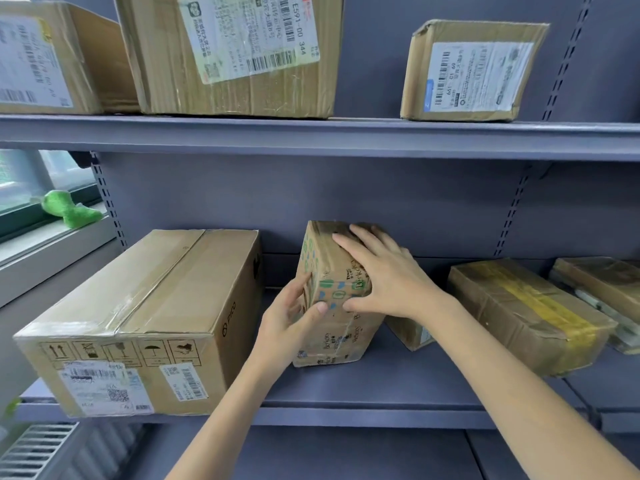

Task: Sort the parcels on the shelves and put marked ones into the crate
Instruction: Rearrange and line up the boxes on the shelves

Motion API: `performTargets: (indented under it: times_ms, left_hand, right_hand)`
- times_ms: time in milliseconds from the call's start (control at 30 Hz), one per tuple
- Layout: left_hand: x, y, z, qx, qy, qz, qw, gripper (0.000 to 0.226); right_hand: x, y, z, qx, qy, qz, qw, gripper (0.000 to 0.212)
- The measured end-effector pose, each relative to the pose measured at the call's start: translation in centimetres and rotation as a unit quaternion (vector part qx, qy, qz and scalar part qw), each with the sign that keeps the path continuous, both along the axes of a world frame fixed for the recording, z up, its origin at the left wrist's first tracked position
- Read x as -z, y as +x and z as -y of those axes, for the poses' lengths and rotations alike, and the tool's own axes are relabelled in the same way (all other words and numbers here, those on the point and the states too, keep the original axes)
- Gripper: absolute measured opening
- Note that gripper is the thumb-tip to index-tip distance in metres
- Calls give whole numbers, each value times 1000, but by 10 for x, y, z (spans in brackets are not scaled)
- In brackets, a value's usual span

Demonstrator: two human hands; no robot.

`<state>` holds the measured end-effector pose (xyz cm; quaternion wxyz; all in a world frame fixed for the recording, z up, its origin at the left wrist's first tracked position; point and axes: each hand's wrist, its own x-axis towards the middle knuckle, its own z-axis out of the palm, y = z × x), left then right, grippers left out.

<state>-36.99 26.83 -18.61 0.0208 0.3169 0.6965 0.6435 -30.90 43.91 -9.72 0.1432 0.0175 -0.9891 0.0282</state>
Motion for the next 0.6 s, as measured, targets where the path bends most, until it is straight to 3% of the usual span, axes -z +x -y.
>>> performTargets:
  times_ms: [67, 267, 333, 467, 600]
  left_hand:
    - [15, -5, 0, 4, -25, 32, 999, 53]
    - [54, -18, -10, -61, -139, 134, 979, 60]
    - [60, -21, -15, -63, -127, 194, 971, 51]
    - [71, -25, -23, -57, -80, 253, 962, 55]
    - [59, -19, -21, -74, 13, 238, 968, 48]
  right_hand:
    - [1, -2, -4, 16, -13, -15, 1000, 101]
    - [4, 5, -20, 36, -72, -26, 996, 99]
    - [6, 7, -25, 42, -85, -35, 995, 99]
    - [13, 13, -34, 52, -117, -56, 990, 98]
    - [19, 22, -45, 60, -273, -105, 954, 89]
